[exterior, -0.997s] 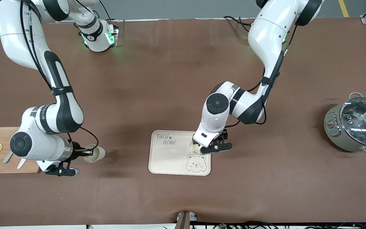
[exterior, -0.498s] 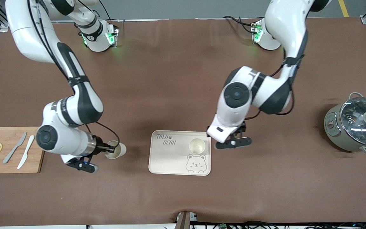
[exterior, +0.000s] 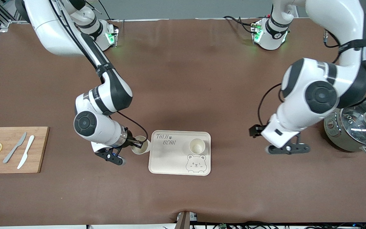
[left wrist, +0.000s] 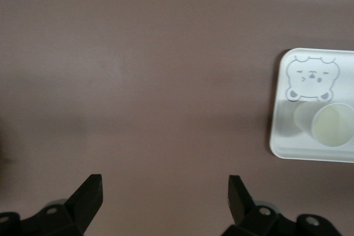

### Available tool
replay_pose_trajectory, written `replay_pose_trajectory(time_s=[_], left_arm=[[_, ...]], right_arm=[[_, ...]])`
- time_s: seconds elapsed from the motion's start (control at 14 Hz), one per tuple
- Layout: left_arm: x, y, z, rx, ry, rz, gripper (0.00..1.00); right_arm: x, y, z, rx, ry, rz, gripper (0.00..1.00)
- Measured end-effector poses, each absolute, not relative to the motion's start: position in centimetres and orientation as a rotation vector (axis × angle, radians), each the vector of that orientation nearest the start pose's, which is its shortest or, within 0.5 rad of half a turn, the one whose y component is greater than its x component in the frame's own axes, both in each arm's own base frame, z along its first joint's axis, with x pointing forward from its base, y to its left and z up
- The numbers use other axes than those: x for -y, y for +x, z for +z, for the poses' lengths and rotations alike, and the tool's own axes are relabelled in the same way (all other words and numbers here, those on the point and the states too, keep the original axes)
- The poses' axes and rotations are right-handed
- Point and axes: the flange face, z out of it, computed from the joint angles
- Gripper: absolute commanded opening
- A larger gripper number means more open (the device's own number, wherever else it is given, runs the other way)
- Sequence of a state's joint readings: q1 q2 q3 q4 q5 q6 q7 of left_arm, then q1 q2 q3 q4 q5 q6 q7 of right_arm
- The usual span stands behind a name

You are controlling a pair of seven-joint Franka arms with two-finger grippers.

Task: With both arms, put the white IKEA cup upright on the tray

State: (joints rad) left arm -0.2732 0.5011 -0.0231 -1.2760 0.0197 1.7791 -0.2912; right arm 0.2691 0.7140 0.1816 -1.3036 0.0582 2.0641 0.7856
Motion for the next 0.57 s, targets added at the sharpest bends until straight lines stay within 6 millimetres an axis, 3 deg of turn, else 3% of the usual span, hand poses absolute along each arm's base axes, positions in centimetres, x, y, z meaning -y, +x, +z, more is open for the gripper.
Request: replay_pose_trajectory(time_s=[0.36, 0.57], left_arm=[[9.9, 69.5, 47.3, -0.105, -3.149, 0.004, 1.00], [5.8, 69.9, 47.5, -0.122, -3.149, 0.003, 1.00]], right_arm=[[-33.9, 67.2, 31.1, -0.615, -2.875, 0.022, 0.00], [-34.8, 67.3, 29.7, -0.623, -2.858, -0.004, 0.00]])
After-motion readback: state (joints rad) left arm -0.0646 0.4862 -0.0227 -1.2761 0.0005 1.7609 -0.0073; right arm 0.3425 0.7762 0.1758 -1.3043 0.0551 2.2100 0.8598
